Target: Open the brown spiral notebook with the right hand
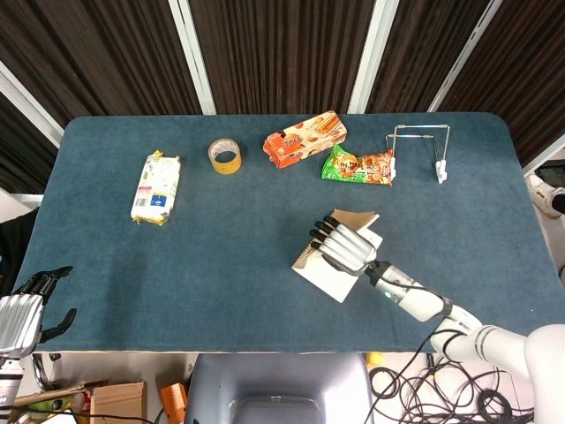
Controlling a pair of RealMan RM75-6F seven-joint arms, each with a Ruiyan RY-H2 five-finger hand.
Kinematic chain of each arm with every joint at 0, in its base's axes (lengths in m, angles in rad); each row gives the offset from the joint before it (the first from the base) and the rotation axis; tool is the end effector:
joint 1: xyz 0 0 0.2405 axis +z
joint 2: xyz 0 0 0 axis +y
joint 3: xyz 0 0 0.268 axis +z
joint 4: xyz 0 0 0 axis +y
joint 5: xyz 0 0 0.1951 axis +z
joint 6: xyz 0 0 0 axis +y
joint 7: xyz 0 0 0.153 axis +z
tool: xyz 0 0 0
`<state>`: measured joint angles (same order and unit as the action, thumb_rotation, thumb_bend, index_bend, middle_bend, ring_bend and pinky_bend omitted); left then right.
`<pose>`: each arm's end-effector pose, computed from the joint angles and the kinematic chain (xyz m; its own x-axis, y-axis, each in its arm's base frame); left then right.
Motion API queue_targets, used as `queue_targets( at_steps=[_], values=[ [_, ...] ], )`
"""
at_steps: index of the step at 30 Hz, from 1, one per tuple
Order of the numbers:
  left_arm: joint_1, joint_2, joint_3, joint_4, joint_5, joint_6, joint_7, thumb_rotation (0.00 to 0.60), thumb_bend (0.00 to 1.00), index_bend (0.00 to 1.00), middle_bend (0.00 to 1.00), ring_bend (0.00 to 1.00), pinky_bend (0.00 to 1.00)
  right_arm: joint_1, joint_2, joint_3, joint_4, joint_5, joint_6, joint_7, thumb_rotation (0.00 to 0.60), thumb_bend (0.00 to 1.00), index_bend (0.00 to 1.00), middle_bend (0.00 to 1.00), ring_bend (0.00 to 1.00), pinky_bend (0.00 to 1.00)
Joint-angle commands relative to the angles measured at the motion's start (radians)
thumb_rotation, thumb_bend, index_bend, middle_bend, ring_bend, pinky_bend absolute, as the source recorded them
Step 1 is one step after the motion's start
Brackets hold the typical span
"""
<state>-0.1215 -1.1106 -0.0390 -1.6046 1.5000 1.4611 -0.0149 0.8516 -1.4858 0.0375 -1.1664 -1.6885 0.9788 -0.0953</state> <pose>-0.3130 0.1993 0.1765 0.3975 0.0213 0.9173 0.9171 -0.0410 -0.3965 -0.1516 -0.3794 0.0136 0.7365 0.0609 0.6737 -0.4318 -0.7243 0.5375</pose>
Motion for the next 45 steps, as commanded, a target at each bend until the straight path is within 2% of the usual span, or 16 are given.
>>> queue_targets(
  at_steps=[1,6,13,14,18,22,25,29,34,40,45],
  values=[
    [0.002,0.002,-0.002,0.001,-0.002,0.002,-0.008,0.600,0.32,0.23,0.29,0.23,0.45,0.074,0.026,0.075,-0.078,0.078,-0.110,-0.167,0.600,0.53,0.79,0.30,0.19,0.24],
    [0.003,0.003,-0.003,0.002,-0.003,0.003,-0.014,0.600,0.32,0.23,0.29,0.23,0.45,0.119,-0.051,0.126,0.002,0.143,-0.152,-0.325,0.600,0.53,0.79,0.30,0.20,0.25],
    [0.005,0.004,-0.005,0.004,-0.004,0.008,-0.020,0.600,0.32,0.23,0.29,0.23,0.45,0.175,-0.219,0.130,0.247,0.157,-0.165,-0.296,0.600,0.53,0.77,0.30,0.20,0.25],
    [0.006,0.004,-0.006,0.005,-0.005,0.009,-0.022,0.600,0.32,0.23,0.29,0.23,0.45,0.184,-0.250,0.125,0.302,0.152,-0.165,-0.280,0.600,0.53,0.74,0.30,0.20,0.25],
    [0.006,0.005,-0.009,0.007,-0.010,0.009,-0.031,0.600,0.32,0.23,0.29,0.23,0.45,0.207,-0.349,0.105,0.473,0.142,-0.172,-0.217,0.600,0.47,0.50,0.30,0.17,0.25],
    [0.007,0.006,-0.010,0.009,-0.011,0.009,-0.038,0.600,0.32,0.23,0.29,0.23,0.45,0.226,-0.439,0.091,0.632,0.133,-0.166,-0.142,0.600,0.41,0.26,0.19,0.06,0.23],
    [0.006,0.006,-0.012,0.010,-0.013,0.007,-0.041,0.600,0.32,0.23,0.29,0.23,0.45,0.237,-0.496,0.082,0.735,0.125,-0.150,-0.084,0.600,0.39,0.18,0.14,0.01,0.21],
    [0.006,0.006,-0.012,0.010,-0.013,0.006,-0.042,0.600,0.32,0.23,0.29,0.23,0.45,0.242,-0.560,0.067,0.858,0.114,-0.115,-0.018,0.600,0.38,0.11,0.08,0.00,0.18],
    [0.004,0.006,-0.010,0.009,-0.009,0.004,-0.040,0.600,0.32,0.23,0.29,0.23,0.45,0.241,-0.613,0.066,0.961,0.123,-0.101,0.020,0.600,0.35,0.00,0.00,0.00,0.11],
    [0.003,0.007,-0.011,0.011,-0.011,0.002,-0.044,0.600,0.32,0.23,0.29,0.23,0.45,0.229,-0.640,0.072,1.013,0.142,-0.080,0.085,0.600,0.31,0.00,0.00,0.00,0.07],
    [0.002,0.008,-0.012,0.013,-0.015,-0.003,-0.047,0.600,0.32,0.23,0.29,0.23,0.45,0.211,-0.630,0.084,0.996,0.158,0.012,0.192,0.600,0.19,0.00,0.00,0.00,0.06]
  ],
)
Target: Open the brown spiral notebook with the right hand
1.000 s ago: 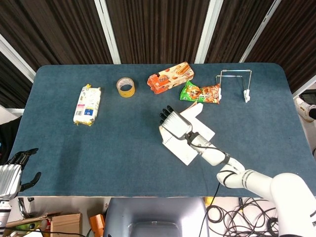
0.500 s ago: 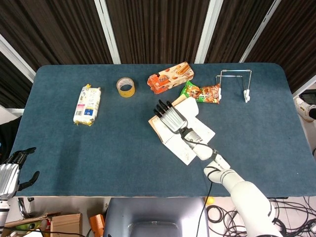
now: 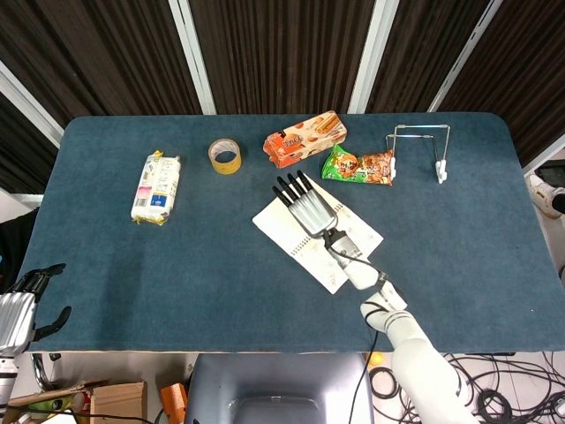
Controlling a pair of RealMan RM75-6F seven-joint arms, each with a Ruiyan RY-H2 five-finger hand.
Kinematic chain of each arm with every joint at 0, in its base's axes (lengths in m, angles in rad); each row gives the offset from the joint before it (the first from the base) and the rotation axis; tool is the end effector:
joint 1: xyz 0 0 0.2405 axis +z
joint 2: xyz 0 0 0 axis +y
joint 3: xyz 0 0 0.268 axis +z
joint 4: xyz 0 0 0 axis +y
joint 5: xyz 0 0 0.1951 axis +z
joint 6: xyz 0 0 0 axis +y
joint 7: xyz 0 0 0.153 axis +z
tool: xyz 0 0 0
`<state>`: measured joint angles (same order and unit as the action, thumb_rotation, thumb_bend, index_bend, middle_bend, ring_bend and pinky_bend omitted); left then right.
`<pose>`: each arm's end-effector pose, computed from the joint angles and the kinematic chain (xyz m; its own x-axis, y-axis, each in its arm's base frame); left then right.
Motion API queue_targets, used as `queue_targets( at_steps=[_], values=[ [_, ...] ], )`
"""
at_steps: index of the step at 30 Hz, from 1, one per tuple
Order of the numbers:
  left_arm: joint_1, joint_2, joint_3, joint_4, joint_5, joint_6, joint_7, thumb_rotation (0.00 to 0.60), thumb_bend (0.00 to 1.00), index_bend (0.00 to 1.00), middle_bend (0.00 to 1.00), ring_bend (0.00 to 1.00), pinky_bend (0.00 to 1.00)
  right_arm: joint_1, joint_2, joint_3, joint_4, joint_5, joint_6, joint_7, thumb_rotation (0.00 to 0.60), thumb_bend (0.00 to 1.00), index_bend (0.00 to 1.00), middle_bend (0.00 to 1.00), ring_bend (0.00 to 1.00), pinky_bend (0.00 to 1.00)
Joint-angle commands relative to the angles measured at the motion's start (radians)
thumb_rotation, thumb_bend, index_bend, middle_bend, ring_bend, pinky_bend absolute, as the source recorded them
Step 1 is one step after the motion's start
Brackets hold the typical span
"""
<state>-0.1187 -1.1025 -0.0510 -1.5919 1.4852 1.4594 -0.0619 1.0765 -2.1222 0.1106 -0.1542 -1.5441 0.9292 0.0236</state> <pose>-0.3174 0.2011 0.1830 0.3705 0.0108 0.9288 0.9287 -0.0223 -0.3702 -0.1051 -0.4612 -0.0716 0.7679 0.2109 0.6048 -0.4429 -0.5073 0.7392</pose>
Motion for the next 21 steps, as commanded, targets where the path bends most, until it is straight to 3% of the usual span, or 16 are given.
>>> queue_targets(
  at_steps=[1,5,7,10,11,14,16,18,21],
  values=[
    [-0.001,0.001,0.001,-0.001,0.000,-0.002,0.001,0.600,0.32,0.23,0.29,0.23,0.45,-0.024,0.015,0.015,-0.040,0.017,0.100,0.129,0.600,0.18,0.00,0.00,0.00,0.06],
    [-0.002,-0.002,0.003,0.001,0.010,0.001,0.005,0.600,0.32,0.23,0.29,0.23,0.45,-0.112,0.095,-0.028,-0.170,-0.022,0.258,0.276,0.600,0.17,0.00,0.00,0.00,0.06],
    [-0.004,-0.004,0.004,0.002,0.013,0.000,0.009,0.600,0.32,0.23,0.29,0.23,0.45,-0.183,0.173,-0.069,-0.281,-0.056,0.350,0.255,0.600,0.17,0.00,0.00,0.00,0.07],
    [-0.008,-0.011,0.004,0.004,0.017,-0.003,0.023,0.600,0.32,0.23,0.29,0.23,0.45,-0.329,0.384,-0.135,-0.621,-0.088,0.480,0.058,0.600,0.17,0.00,0.00,0.00,0.07],
    [-0.010,-0.013,0.005,0.004,0.018,-0.007,0.031,0.600,0.32,0.23,0.29,0.23,0.45,-0.392,0.493,-0.161,-0.808,-0.081,0.508,-0.072,0.600,0.17,0.00,0.00,0.00,0.08],
    [-0.015,-0.020,0.008,0.003,0.023,-0.013,0.049,0.600,0.32,0.23,0.29,0.23,0.45,-0.546,0.739,-0.220,-1.267,0.007,0.554,-0.398,0.600,0.17,0.00,0.00,0.00,0.09],
    [-0.017,-0.024,0.008,0.003,0.026,-0.012,0.061,0.600,0.32,0.23,0.29,0.23,0.45,-0.629,0.829,-0.253,-1.448,0.068,0.596,-0.510,0.600,0.17,0.00,0.00,0.00,0.09],
    [-0.018,-0.031,0.008,0.005,0.030,-0.008,0.075,0.600,0.32,0.23,0.29,0.23,0.45,-0.712,0.877,-0.279,-1.539,0.108,0.657,-0.550,0.600,0.17,0.00,0.00,0.00,0.10],
    [-0.019,-0.042,0.006,0.009,0.037,0.001,0.092,0.600,0.32,0.23,0.29,0.23,0.45,-0.807,0.877,-0.283,-1.524,0.146,0.727,-0.506,0.600,0.17,0.00,0.00,0.00,0.11]
  ],
)
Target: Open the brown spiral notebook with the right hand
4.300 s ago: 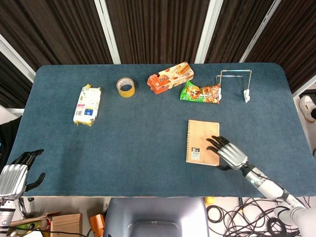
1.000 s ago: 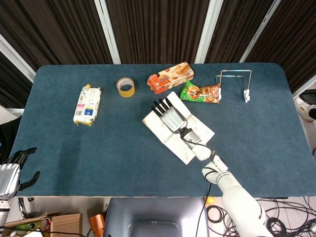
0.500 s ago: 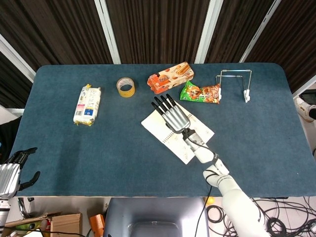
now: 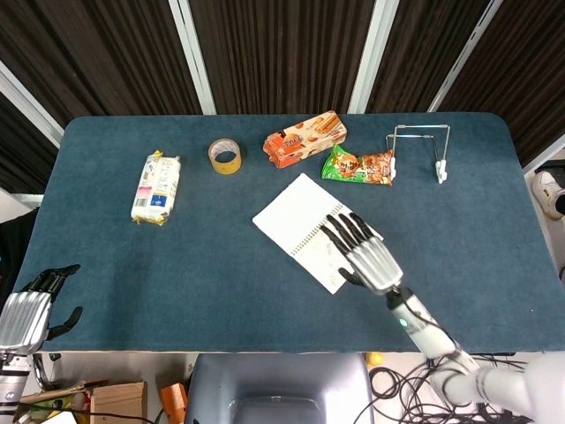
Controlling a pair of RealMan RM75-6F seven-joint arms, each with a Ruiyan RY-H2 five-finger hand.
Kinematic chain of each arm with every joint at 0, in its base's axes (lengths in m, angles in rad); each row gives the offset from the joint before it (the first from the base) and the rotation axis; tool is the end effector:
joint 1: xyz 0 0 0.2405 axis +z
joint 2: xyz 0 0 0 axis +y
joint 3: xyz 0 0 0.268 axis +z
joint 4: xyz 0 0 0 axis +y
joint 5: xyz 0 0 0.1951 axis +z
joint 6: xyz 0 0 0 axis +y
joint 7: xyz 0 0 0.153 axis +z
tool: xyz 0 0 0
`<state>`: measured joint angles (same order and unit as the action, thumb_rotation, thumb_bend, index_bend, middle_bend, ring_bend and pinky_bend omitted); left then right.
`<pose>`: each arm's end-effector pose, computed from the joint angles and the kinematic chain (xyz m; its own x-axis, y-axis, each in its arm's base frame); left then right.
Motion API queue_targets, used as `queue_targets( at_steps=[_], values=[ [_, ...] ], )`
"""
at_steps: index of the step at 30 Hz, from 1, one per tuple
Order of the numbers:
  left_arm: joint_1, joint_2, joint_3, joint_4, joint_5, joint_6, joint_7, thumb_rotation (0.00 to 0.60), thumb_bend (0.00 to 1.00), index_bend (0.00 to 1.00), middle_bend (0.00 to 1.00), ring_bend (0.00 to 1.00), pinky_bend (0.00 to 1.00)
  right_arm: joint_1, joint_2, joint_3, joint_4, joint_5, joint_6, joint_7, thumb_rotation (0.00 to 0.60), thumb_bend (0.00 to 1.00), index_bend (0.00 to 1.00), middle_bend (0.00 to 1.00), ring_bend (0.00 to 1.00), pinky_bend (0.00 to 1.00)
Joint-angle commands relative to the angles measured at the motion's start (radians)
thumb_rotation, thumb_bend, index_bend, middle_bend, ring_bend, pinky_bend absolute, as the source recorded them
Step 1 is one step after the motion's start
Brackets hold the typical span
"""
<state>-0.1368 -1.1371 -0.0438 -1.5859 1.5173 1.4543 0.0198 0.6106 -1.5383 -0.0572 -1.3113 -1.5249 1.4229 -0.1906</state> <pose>-0.3092 0.2050 0.1681 0.4239 0.0158 0.9056 0.9038 -0.0726 -0.4218 -0.1968 -0.3074 0.0345 0.4890 0.0933 0.8673 -0.7220 -0.5146 0.4624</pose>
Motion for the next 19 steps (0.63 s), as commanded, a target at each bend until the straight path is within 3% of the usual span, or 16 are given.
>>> queue_targets(
  at_steps=[1,6,19],
  values=[
    [-0.001,-0.010,0.000,0.005,0.007,0.008,0.015,0.600,0.32,0.23,0.29,0.23,0.45,-0.363,0.286,-0.109,-0.350,0.140,0.245,-0.269,0.600,0.17,0.00,0.00,0.00,0.11],
    [-0.002,-0.021,0.003,0.005,0.013,0.011,0.043,0.600,0.32,0.23,0.29,0.23,0.45,-0.424,0.242,-0.057,-0.248,0.194,0.248,-0.183,0.600,0.17,0.00,0.00,0.00,0.12],
    [-0.006,-0.021,0.009,-0.002,0.011,-0.001,0.059,0.600,0.32,0.23,0.29,0.23,0.45,-0.439,0.232,-0.015,-0.223,0.166,0.157,-0.208,0.600,0.17,0.00,0.00,0.00,0.14]
  ],
)
